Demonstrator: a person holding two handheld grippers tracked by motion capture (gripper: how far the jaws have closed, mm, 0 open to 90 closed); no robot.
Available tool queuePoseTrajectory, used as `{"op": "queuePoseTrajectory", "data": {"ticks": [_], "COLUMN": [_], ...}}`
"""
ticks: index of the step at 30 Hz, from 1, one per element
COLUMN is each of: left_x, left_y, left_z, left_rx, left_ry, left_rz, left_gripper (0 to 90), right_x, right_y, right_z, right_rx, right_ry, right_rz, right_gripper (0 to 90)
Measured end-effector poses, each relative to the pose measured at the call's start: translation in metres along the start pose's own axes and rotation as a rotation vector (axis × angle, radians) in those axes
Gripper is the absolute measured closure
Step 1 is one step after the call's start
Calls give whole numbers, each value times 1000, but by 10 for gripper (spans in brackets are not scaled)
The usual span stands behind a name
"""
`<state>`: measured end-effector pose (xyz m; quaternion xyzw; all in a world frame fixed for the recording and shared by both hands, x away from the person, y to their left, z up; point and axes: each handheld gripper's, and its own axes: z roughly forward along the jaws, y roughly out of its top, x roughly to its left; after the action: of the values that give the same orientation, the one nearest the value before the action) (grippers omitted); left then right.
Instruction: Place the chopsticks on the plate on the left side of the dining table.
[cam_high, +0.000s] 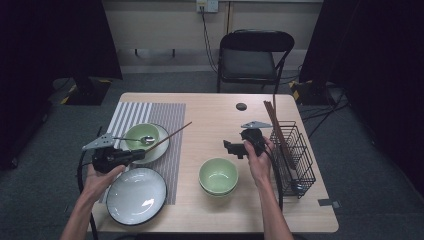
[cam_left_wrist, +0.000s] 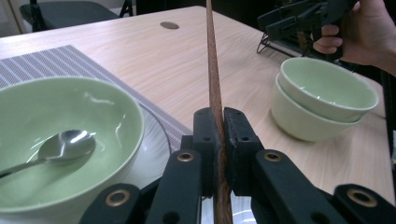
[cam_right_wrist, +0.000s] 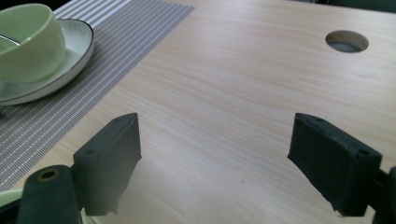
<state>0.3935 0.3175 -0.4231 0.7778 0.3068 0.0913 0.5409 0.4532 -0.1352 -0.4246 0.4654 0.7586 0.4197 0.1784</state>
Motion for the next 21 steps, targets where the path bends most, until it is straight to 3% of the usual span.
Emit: {"op": "queuePoseTrajectory", "data": {"ticks": [7,21], "left_x": [6,21], "left_y": [-8,-30], "left_z": [-2,2], "left_rx": [19,84], "left_ry": [12,46], "left_rz": [-14,-48], "left_gripper": [845,845], "right_x": [-9,-16], "right_y": [-13,-48], "right_z": [12,30], "right_rx": [43,138], "right_ry": [-28,-106], "right_rz": [17,-18], "right_gripper": [161,166]}}
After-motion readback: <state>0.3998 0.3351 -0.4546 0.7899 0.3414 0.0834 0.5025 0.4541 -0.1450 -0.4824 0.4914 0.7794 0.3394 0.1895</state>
